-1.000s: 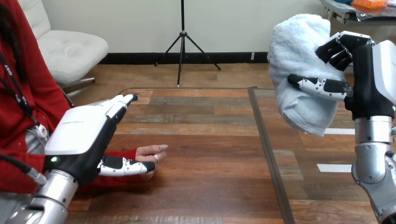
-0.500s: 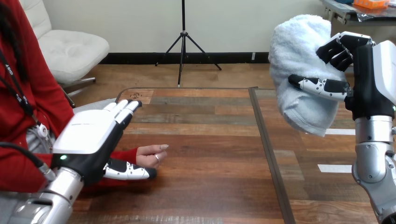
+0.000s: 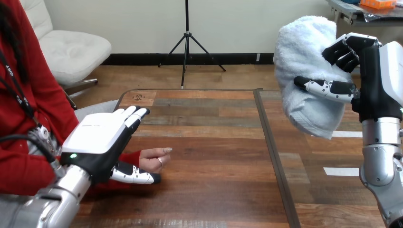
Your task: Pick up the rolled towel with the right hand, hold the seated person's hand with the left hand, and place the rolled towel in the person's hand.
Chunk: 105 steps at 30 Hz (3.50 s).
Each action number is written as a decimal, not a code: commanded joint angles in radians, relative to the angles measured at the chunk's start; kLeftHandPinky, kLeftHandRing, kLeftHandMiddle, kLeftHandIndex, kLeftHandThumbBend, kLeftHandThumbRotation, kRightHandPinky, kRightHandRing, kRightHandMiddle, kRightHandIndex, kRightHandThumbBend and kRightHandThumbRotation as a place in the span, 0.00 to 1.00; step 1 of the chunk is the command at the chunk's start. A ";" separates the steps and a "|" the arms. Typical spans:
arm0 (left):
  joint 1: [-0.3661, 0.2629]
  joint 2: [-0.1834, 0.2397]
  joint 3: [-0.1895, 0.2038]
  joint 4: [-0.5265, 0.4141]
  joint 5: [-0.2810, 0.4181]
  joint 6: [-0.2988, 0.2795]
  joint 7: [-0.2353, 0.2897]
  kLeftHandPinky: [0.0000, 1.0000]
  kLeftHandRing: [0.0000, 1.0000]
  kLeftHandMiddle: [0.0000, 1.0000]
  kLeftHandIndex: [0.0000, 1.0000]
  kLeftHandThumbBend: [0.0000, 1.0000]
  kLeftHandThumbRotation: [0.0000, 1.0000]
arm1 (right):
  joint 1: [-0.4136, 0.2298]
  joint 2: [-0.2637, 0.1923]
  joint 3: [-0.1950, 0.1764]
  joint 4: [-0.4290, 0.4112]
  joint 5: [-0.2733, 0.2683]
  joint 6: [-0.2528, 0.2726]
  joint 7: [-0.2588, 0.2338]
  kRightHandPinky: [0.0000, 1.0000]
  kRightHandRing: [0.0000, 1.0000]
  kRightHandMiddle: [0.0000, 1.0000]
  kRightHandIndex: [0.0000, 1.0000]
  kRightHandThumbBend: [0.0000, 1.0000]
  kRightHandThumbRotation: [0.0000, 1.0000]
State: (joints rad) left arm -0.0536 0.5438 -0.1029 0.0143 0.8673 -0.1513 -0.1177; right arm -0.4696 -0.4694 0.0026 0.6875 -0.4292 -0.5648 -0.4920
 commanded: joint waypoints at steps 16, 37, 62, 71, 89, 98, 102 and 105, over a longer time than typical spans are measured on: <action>-0.160 0.047 -0.074 0.168 0.013 -0.009 0.012 0.86 0.92 0.95 0.93 1.00 0.48 | -0.050 -0.007 -0.032 -0.064 0.020 -0.007 0.002 0.28 0.33 0.37 0.36 0.82 0.00; -0.252 0.061 -0.128 0.333 0.007 0.013 -0.003 0.84 0.90 0.91 0.90 1.00 0.39 | -0.054 -0.009 -0.035 -0.057 0.021 -0.017 0.005 0.28 0.33 0.36 0.35 0.82 0.00; -0.314 0.080 -0.172 0.444 0.013 0.037 -0.007 0.84 0.87 0.88 0.87 1.00 0.34 | -0.055 -0.008 -0.038 -0.059 0.022 -0.006 0.006 0.28 0.33 0.36 0.36 0.83 0.00; -0.331 0.075 -0.169 0.501 -0.008 0.015 0.020 0.81 0.84 0.86 0.84 1.00 0.29 | -0.053 -0.008 -0.037 -0.061 0.021 -0.011 0.004 0.28 0.33 0.36 0.36 0.83 0.00; -0.346 0.060 -0.157 0.553 -0.105 -0.009 0.027 0.58 0.71 0.75 0.74 0.95 0.06 | -0.051 -0.005 -0.039 -0.070 0.019 -0.009 -0.002 0.28 0.33 0.36 0.36 0.83 0.00; -0.346 0.053 -0.150 0.577 -0.159 -0.058 0.050 0.50 0.63 0.67 0.66 0.88 0.01 | -0.054 -0.005 -0.039 -0.061 0.018 -0.016 -0.008 0.28 0.33 0.36 0.35 0.84 0.00; -0.346 0.053 -0.152 0.584 -0.171 -0.070 0.059 0.47 0.60 0.64 0.63 0.87 0.00 | -0.051 -0.001 -0.041 -0.065 0.025 -0.009 -0.002 0.28 0.33 0.36 0.35 0.84 0.00; -0.349 0.051 -0.155 0.603 -0.181 -0.088 0.068 0.46 0.57 0.61 0.60 0.85 0.00 | -0.051 -0.001 -0.042 -0.061 0.027 -0.013 -0.002 0.28 0.34 0.36 0.35 0.83 0.00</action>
State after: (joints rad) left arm -0.3448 0.5905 -0.2582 0.5959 0.7092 -0.2110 -0.0774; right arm -0.4696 -0.4693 -0.0075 0.6844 -0.4267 -0.5626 -0.4750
